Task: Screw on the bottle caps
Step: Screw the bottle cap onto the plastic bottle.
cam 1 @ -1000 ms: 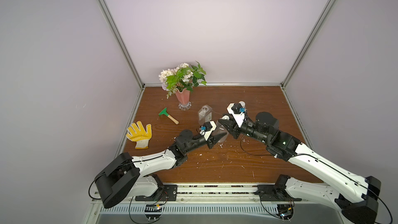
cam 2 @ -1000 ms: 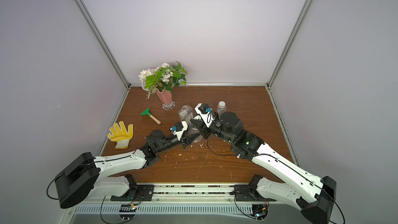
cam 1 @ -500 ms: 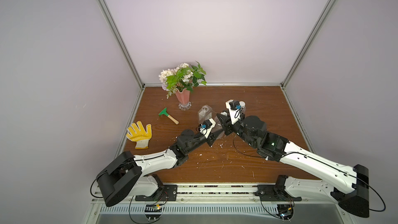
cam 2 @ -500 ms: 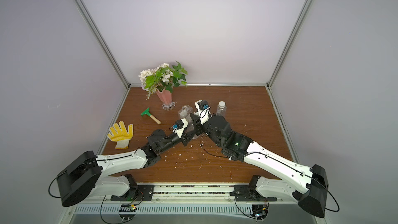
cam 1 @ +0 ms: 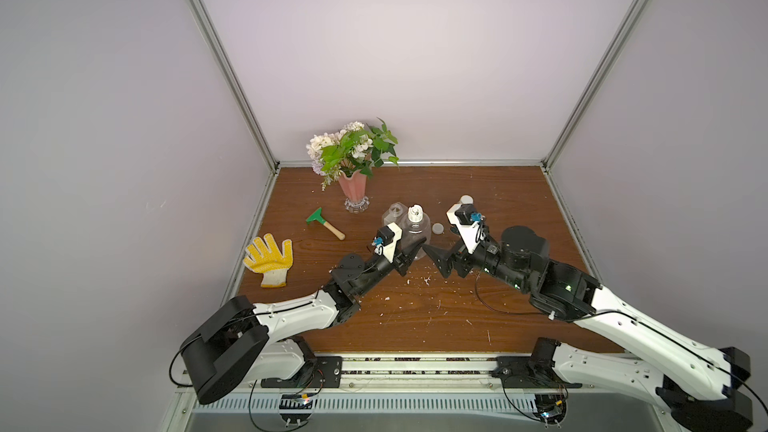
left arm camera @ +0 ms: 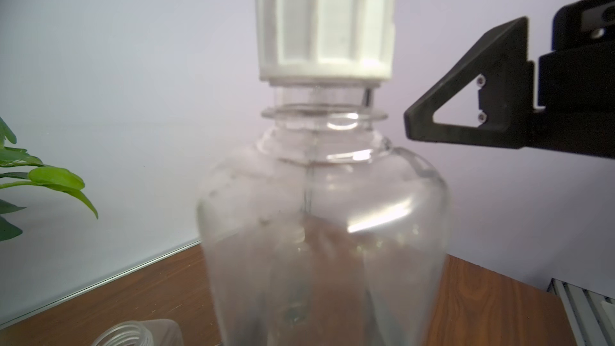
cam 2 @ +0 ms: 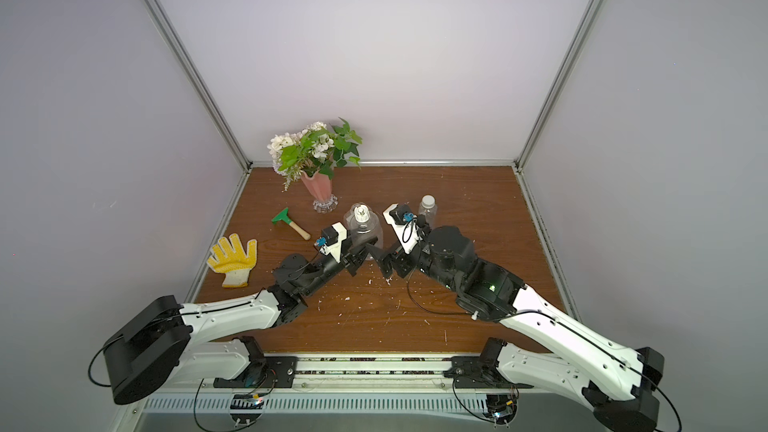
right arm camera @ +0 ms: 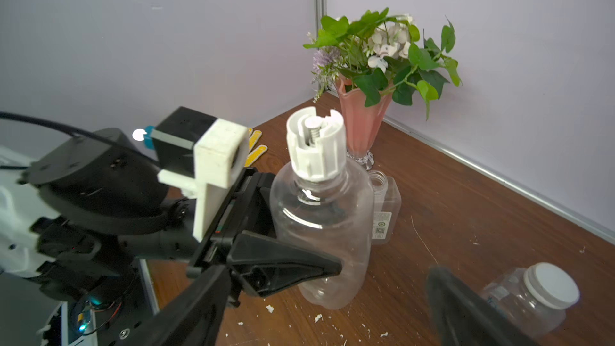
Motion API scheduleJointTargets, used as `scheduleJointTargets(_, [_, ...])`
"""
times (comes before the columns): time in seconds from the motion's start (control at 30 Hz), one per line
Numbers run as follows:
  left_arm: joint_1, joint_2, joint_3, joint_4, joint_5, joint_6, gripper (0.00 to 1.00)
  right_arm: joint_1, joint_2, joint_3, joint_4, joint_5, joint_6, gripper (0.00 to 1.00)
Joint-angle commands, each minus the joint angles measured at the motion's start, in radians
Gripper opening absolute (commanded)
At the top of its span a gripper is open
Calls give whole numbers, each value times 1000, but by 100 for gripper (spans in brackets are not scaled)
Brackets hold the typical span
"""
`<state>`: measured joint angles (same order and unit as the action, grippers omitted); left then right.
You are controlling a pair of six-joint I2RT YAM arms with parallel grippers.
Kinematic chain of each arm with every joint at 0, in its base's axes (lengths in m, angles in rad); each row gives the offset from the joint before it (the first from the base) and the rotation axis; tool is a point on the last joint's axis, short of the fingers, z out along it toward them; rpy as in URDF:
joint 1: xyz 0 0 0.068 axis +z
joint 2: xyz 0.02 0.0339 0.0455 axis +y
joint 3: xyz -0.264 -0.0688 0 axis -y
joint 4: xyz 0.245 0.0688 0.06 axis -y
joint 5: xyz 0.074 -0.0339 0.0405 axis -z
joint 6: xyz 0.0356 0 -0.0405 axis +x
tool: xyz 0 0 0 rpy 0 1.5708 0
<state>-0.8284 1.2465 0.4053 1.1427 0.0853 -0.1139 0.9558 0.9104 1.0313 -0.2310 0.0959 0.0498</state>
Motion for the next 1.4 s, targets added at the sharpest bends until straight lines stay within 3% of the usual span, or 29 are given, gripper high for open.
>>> scheduleJointTargets(0.0, [16,-52,-29,55,56,-23,39,-56,-50,15,-17,-155,-93,99])
scheduleJointTargets(0.1, [18,-86,-51,46,243,-10,39,-149,-59,36,-40,-337,-187,99])
scheduleJointTargets(0.23, [18,-107,-72,39,407,-20,39,-217,-33,82,-43,-629,-291,99])
scheduleJointTargets(0.33, [18,-114,-67,31,488,-16,39,-217,10,125,-49,-790,-343,99])
scheduleJointTargets(0.5, [17,-102,-15,-36,566,-7,39,-217,77,183,-74,-945,-382,96])
scheduleJointTargets(0.93, [17,-57,17,-37,615,-12,39,-215,168,213,-106,-905,-384,66])
scheduleJointTargets(1.37, [17,-47,20,-37,585,-4,39,-216,194,203,-122,-842,-358,40])
